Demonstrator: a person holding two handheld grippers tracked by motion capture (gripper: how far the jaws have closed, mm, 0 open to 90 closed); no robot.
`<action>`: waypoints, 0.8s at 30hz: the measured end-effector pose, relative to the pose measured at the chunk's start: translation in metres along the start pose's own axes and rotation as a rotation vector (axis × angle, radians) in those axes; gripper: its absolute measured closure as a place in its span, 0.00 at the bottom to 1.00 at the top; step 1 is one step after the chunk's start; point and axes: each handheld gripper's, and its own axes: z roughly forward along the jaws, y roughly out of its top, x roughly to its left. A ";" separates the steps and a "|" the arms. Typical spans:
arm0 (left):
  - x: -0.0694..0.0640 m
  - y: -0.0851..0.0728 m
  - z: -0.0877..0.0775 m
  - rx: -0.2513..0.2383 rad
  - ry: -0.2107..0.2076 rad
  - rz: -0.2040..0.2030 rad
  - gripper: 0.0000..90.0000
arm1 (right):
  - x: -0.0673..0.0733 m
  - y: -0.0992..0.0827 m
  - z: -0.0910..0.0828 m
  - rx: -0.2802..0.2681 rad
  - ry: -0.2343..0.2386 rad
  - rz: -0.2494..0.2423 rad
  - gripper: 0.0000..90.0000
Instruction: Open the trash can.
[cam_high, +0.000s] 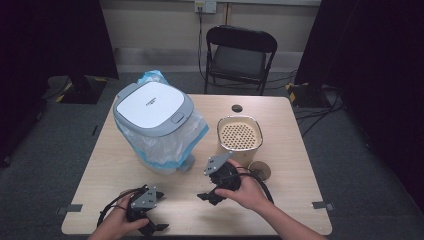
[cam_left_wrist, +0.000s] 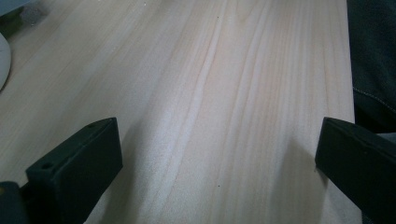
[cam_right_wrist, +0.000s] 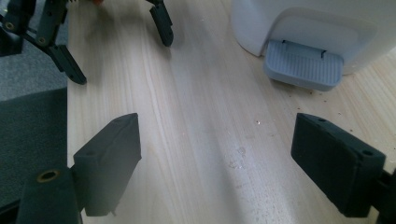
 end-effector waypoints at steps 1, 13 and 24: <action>0.000 0.000 0.000 0.000 0.000 0.000 0.00 | -0.001 0.001 0.000 -0.001 0.006 0.004 0.17; 0.000 0.000 0.000 0.001 0.000 0.000 0.00 | -0.012 0.018 -0.018 -0.006 0.022 0.015 0.18; 0.000 0.000 0.000 0.001 0.000 0.000 0.00 | -0.026 0.037 -0.040 -0.015 0.009 0.017 0.18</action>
